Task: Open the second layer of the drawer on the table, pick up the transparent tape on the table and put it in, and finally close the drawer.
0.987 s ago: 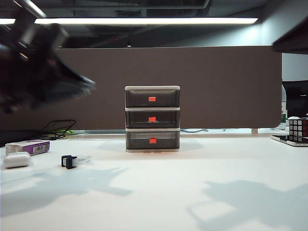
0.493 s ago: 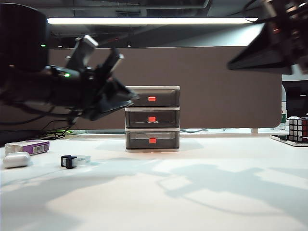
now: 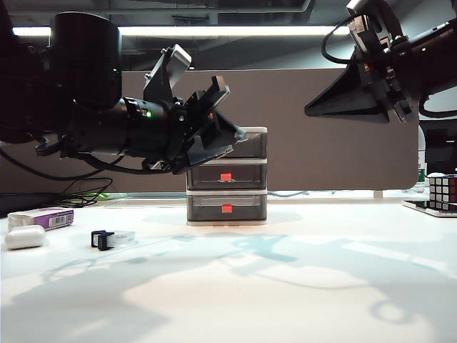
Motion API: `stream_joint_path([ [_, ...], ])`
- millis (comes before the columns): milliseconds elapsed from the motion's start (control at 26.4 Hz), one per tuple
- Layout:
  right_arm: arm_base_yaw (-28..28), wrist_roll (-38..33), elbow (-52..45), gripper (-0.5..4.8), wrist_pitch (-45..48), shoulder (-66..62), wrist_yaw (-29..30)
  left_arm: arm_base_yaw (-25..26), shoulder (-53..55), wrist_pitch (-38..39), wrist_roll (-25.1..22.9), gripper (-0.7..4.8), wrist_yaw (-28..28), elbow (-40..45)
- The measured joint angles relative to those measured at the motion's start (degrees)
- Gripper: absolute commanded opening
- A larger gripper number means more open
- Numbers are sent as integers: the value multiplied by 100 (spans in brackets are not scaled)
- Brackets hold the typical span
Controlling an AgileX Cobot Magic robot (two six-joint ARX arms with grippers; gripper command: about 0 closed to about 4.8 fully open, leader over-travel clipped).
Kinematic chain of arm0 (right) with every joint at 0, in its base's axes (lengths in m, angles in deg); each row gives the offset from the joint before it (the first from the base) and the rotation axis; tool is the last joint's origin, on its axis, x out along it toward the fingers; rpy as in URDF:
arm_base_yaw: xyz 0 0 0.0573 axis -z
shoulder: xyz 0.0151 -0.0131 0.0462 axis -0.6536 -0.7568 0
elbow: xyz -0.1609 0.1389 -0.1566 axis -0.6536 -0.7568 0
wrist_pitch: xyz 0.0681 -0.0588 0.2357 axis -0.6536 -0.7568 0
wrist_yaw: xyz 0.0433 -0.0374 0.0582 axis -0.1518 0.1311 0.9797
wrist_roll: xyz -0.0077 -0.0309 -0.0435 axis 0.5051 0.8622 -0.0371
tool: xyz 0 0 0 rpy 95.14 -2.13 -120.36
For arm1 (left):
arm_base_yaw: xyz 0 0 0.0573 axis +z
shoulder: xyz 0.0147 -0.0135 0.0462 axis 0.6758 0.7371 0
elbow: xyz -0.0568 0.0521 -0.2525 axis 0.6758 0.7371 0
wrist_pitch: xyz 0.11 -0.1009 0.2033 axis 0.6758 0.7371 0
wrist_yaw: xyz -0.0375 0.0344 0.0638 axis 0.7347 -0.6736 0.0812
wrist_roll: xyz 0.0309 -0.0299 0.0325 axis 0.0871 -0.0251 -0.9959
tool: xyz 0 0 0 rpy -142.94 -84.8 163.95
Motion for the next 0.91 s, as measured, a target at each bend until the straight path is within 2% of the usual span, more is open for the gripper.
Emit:
stream_joint_path([
  [38, 0, 26, 2, -5, 44, 0, 0, -26, 0, 66, -2, 143, -192, 0],
  [114, 0, 50, 4, -5, 122, 2, 0, -168, 0, 258, -92, 143, -935, -2],
  [152, 0, 68, 2, -5, 190, 2, -4, -376, 2, 424, -345, 143, -1784, -2],
  [342, 2, 111, 7, -5, 352, -44, -37, -942, 72, 468, -1126, 143, -3316, -181],
  [417, 0, 157, 22, -5, 409, -129, -39, -1117, 234, 442, -1359, 144, -3720, -404],
  [569, 0, 223, 79, -5, 433, -332, -37, -1276, 636, 468, -1523, 156, -4330, -785],
  [683, 7, 243, 144, -5, 437, -496, -37, -1281, 793, 599, -1543, 205, -4852, -966],
  [759, 2, 278, 166, -5, 625, -673, -20, -1281, 815, 699, -1545, 221, -5090, -1029],
  [911, 7, 284, 404, -5, 778, -1067, 160, -1279, 966, 704, -1528, 220, -5136, -1169],
])
